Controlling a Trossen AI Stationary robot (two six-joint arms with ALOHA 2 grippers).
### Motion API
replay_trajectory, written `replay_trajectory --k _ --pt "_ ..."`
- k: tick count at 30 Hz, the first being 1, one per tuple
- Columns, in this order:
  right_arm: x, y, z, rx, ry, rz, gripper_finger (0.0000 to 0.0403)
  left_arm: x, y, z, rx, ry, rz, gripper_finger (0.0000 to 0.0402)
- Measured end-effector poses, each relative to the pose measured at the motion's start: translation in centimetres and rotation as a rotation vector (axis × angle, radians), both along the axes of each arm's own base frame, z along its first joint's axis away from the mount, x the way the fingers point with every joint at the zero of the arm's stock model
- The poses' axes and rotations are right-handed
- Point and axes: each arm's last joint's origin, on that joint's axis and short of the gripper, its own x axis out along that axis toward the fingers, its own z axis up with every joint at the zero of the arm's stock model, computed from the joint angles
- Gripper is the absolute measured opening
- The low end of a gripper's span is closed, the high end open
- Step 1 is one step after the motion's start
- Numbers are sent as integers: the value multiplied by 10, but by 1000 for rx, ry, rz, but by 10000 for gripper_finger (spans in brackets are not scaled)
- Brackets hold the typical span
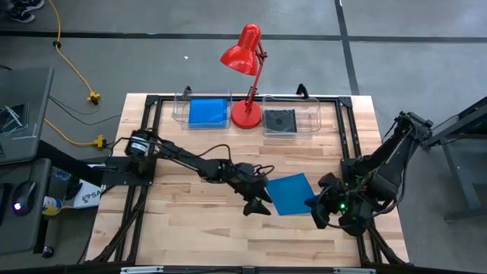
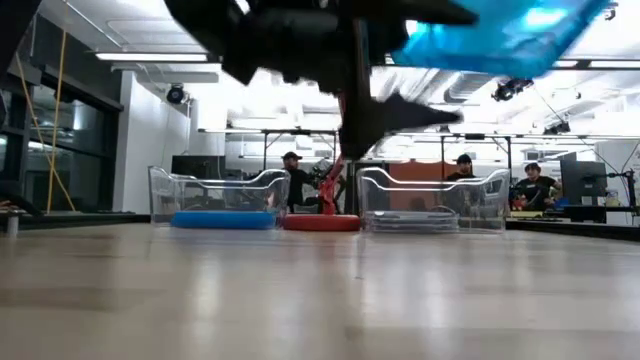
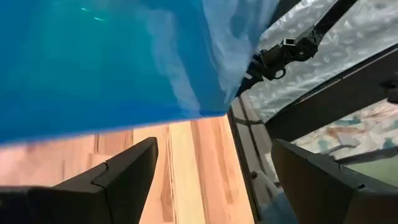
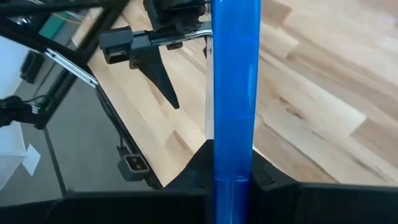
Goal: Pick & place jewel cases by type
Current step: Put the blue cd case into the left transparent bin
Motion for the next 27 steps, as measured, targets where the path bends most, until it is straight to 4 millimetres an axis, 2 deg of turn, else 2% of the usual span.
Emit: replay_trajectory --k 6,11,27 --pt "1 0 8 -39 -45 3 11 -21 7 38 129 18 42 312" --pt "2 -1 13 -89 -80 7 11 -31 9 65 153 -66 62 312" --pt "3 -3 23 -178 -188 22 11 -28 11 93 64 -261 184 312"
